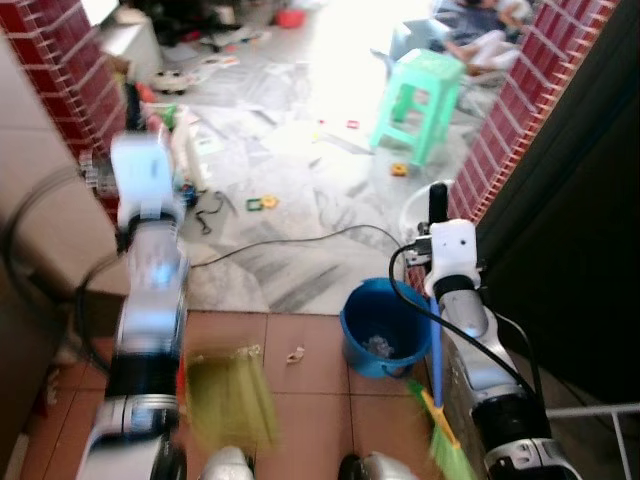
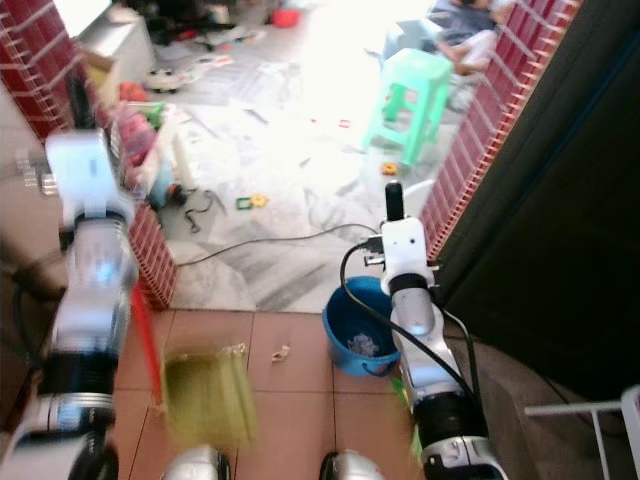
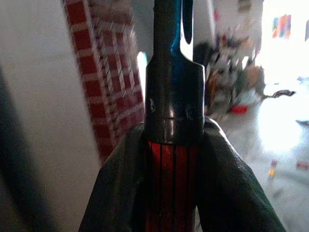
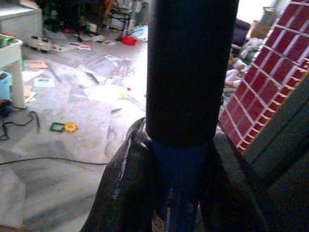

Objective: Sweep floor

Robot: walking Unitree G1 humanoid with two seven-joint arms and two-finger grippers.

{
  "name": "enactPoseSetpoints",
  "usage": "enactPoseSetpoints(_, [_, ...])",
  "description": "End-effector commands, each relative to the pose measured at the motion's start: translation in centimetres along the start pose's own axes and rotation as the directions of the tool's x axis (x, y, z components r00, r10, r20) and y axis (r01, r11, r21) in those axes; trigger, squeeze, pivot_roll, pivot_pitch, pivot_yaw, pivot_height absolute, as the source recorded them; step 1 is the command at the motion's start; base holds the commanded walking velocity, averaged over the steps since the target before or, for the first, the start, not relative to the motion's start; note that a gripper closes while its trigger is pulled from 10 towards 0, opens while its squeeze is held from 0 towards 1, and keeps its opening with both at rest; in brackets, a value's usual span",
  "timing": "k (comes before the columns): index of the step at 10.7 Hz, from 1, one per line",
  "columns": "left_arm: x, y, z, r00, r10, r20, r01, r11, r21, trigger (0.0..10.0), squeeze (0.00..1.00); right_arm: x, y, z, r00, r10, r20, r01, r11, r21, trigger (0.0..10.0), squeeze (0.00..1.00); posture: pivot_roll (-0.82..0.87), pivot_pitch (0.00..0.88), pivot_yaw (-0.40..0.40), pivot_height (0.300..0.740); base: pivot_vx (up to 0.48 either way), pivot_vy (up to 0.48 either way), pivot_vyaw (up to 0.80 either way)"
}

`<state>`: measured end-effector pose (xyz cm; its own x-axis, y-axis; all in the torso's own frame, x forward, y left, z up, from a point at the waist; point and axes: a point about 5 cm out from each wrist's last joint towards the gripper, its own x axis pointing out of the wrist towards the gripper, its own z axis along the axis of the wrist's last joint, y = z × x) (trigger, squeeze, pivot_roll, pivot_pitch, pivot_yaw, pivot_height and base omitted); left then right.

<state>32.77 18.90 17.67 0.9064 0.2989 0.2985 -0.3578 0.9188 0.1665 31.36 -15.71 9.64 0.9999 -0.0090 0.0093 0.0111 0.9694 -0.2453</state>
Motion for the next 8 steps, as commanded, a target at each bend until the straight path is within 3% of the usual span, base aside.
enactPoseSetpoints(1, [0.4, 0.2, 2.7, 0.994, 0.020, 0.107, -0.018, 1.000, -0.018, 10.0, 0.00, 0.5, -0.2, 0.9, 0.999, -0.006, 0.041, 0.006, 1.000, -0.001, 10.0, 0.00, 0.01, 0.000, -0.066, 0.740, 0.000, 0.000, 0.00])
enactPoseSetpoints(2, [-0.4, 0.5, 1.5, 0.999, -0.002, 0.052, 0.002, 1.000, 0.006, 10.0, 0.00, 0.5, -0.2, 0.9, 0.999, -0.003, 0.042, 0.003, 1.000, 0.000, 10.0, 0.00, 0.01, 0.000, -0.065, 0.740, 0.000, 0.000, 0.00])
enactPoseSetpoints(3, [-1.3, 0.2, 0.2, 0.995, -0.097, 0.014, 0.098, 0.993, -0.070, 10.0, 0.00, 0.5, -0.1, 0.9, 0.999, 0.000, 0.043, 0.000, 1.000, 0.004, 10.0, 0.00, 0.00, 0.000, -0.060, 0.740, 0.000, 0.000, 0.00])
enactPoseSetpoints(4, [-2.6, 0.0, -1.9, 0.992, -0.104, -0.075, 0.098, 0.992, -0.081, 10.0, 0.00, 0.4, 0.1, 1.0, 0.999, 0.002, 0.050, -0.003, 1.000, 0.022, 10.0, 0.00, -0.01, 0.000, -0.056, 0.740, 0.000, 0.000, 0.00])
enactPoseSetpoints(7, [-4.3, -1.7, -2.2, 0.972, -0.214, -0.095, 0.199, 0.969, -0.145, 10.0, 0.00, 0.1, 0.2, 0.8, 0.999, 0.010, 0.039, -0.012, 0.999, 0.037, 10.0, 0.00, -0.01, 0.020, -0.051, 0.740, 0.000, 0.000, 0.00])
enactPoseSetpoints(8, [-4.6, -2.1, -1.9, 0.967, -0.239, -0.085, 0.222, 0.960, -0.170, 10.0, 0.00, 0.1, 0.2, 0.8, 0.999, 0.011, 0.039, -0.012, 0.999, 0.038, 10.0, 0.00, 0.00, 0.028, -0.049, 0.740, 0.000, 0.480, 0.00])
